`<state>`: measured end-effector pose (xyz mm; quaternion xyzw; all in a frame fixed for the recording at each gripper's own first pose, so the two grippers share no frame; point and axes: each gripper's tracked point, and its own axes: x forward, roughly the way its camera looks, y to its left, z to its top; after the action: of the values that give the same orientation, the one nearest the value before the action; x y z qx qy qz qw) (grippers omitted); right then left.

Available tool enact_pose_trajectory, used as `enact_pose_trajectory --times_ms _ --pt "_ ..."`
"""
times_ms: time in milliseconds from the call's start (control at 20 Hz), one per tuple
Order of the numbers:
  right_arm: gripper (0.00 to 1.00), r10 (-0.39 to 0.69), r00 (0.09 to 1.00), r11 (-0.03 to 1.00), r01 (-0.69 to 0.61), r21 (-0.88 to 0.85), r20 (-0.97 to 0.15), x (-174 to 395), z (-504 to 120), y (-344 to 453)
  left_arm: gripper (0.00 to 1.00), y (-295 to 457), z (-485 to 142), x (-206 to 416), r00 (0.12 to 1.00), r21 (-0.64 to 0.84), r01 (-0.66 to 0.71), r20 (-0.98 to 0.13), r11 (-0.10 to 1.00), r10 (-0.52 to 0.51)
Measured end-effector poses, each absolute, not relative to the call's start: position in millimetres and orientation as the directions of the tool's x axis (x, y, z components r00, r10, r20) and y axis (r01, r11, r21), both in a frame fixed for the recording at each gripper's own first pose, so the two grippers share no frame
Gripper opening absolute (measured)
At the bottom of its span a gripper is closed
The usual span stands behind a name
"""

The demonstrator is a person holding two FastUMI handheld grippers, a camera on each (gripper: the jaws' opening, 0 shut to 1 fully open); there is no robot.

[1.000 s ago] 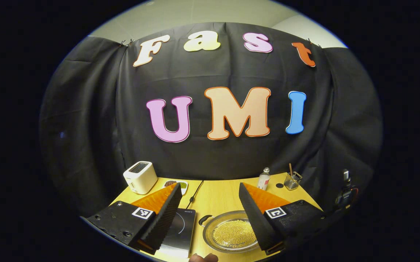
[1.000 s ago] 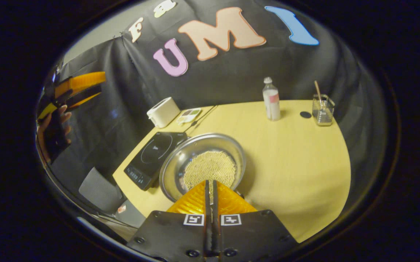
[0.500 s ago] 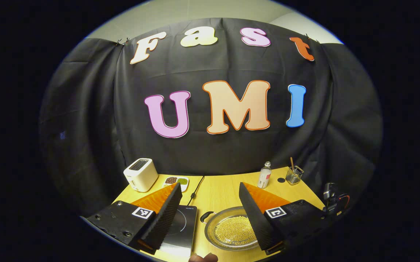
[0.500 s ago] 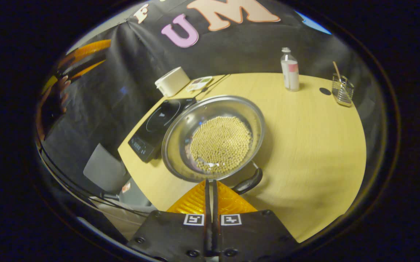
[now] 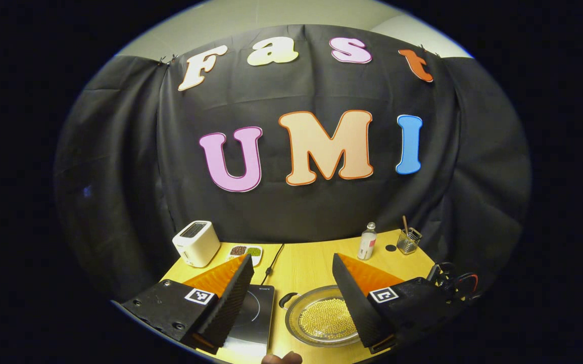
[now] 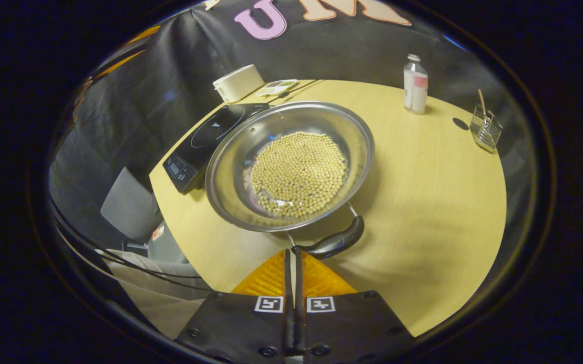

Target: First push the handle of the pot to place it horizontally, then grasp the pot with both hands and set it on the induction cooktop.

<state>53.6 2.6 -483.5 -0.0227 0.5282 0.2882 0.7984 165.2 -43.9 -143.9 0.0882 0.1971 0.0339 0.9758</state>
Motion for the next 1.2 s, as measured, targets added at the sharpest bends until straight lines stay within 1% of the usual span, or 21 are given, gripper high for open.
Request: enact_pose_trajectory --times_ms 200,300,350,400,450,750,1200 --pt "0.03 0.473 0.230 0.811 -0.492 0.318 -0.850 47 -485 13 0.96 -44 -146 163 0.918 0.184 -0.033 -0.383 0.982 0.102" --pt "0.02 0.455 0.218 0.812 -0.499 0.302 -0.863 46 -490 10 0.96 -45 -146 164 0.919 0.185 -0.032 -0.382 0.982 0.102" --pt "0.02 0.451 0.222 0.815 -0.496 0.298 -0.864 48 -491 11 0.96 -44 -146 163 0.919 0.186 -0.031 -0.381 0.982 0.101" --pt "0.00 0.445 0.226 0.817 -0.498 0.289 -0.867 48 -493 10 0.96 -44 -147 164 0.918 0.188 -0.030 -0.383 0.982 0.101" --pt "0.02 0.437 0.228 0.819 -0.501 0.279 -0.870 50 -494 9 0.96 -43 -148 162 0.917 0.189 -0.031 -0.384 0.982 0.102" --pt "0.03 0.408 0.266 0.841 -0.482 0.246 -0.874 57 -493 0 0.96 -40 -152 159 0.913 0.179 -0.040 -0.393 0.983 0.109" --pt "0.03 0.348 0.334 0.888 -0.416 0.194 -0.876 75 -497 -16 0.96 -36 -153 153 0.911 0.184 -0.042 -0.396 0.982 0.113"
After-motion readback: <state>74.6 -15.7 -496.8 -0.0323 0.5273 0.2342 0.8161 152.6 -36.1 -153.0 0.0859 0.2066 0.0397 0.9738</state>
